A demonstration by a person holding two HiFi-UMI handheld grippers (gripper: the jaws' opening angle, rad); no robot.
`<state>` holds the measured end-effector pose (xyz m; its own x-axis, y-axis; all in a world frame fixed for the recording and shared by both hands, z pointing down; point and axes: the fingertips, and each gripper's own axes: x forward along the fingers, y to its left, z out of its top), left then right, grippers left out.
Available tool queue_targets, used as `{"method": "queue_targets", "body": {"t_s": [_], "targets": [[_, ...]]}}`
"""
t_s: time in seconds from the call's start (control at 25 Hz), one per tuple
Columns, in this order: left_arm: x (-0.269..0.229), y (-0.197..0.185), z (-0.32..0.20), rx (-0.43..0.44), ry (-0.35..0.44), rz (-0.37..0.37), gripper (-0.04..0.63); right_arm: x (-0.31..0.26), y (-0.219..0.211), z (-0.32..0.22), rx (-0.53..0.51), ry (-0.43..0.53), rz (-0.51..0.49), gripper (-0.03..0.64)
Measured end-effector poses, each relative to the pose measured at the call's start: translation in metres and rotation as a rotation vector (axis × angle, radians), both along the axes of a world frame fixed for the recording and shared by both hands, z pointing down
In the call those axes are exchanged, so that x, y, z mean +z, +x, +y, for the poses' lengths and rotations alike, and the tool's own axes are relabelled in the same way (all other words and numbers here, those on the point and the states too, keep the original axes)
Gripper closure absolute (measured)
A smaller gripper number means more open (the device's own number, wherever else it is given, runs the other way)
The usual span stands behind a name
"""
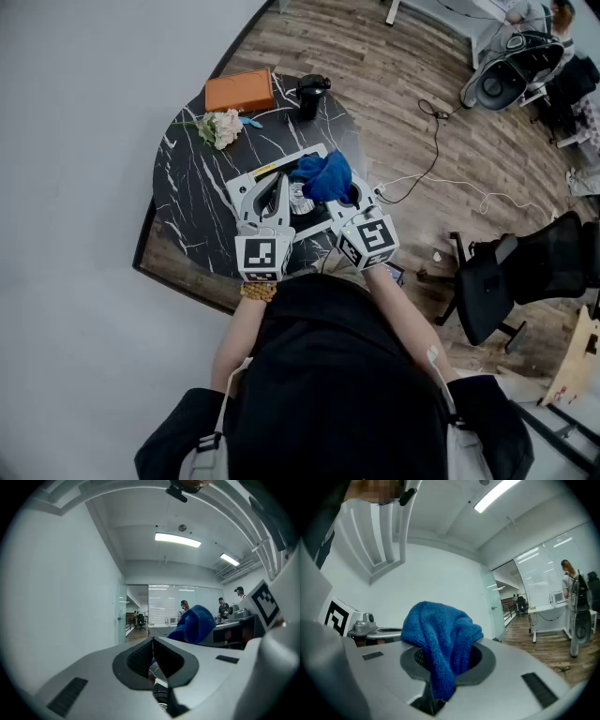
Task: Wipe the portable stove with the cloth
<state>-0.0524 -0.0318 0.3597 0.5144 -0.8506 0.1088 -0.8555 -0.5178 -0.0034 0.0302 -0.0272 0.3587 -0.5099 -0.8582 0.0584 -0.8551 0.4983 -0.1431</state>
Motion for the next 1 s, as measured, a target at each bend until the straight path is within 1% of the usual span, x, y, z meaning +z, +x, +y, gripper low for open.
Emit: {"method": "queue_targets", "body": {"t_s": [0.16,0.24,0.32,0.44,0.52,0.64,0.68,0.76,0.8,0.92,1.0], "targets": [[-0.001,0.001,-0.003,0.001,0.002,0.001,0.588,0.003,0.000,-0.002,-0.006,0.000,0.010,0.557],[-0.001,0.000,-0.002,0.005,0.002,0.005,0.588,0.006,0.003,-0.003,-0.005,-0.003,0.033,0.557],[0.005,-0.002,0.000,0.006,-0.026,0.005,0.588,0.012,0.008,-0.003,-0.022,-0.004,0.078,0.555],[0.026,-0.009,0.004,0.008,-0.105,-0.005,0.586,0.030,0.021,-0.008,-0.087,-0.022,0.151,0.555],[0.050,-0.021,0.007,-0.003,-0.168,-0.055,0.584,0.049,0.031,-0.015,-0.141,-0.049,0.199,0.554],[0.097,-0.050,0.011,-0.029,-0.268,-0.181,0.582,0.077,0.046,-0.029,-0.207,-0.091,0.239,0.554],[0.113,-0.060,0.013,-0.033,-0.308,-0.217,0.571,0.085,0.049,-0.034,-0.226,-0.100,0.244,0.554],[0.137,-0.075,0.014,-0.032,-0.373,-0.264,0.525,0.099,0.053,-0.044,-0.261,-0.107,0.252,0.552],[0.145,-0.078,0.015,-0.025,-0.395,-0.280,0.506,0.105,0.054,-0.048,-0.279,-0.106,0.256,0.552],[0.160,-0.072,0.016,0.018,-0.437,-0.336,0.498,0.129,0.056,-0.059,-0.342,-0.099,0.277,0.552],[0.174,-0.063,0.019,0.058,-0.474,-0.385,0.476,0.154,0.057,-0.062,-0.409,-0.109,0.327,0.552]]}}
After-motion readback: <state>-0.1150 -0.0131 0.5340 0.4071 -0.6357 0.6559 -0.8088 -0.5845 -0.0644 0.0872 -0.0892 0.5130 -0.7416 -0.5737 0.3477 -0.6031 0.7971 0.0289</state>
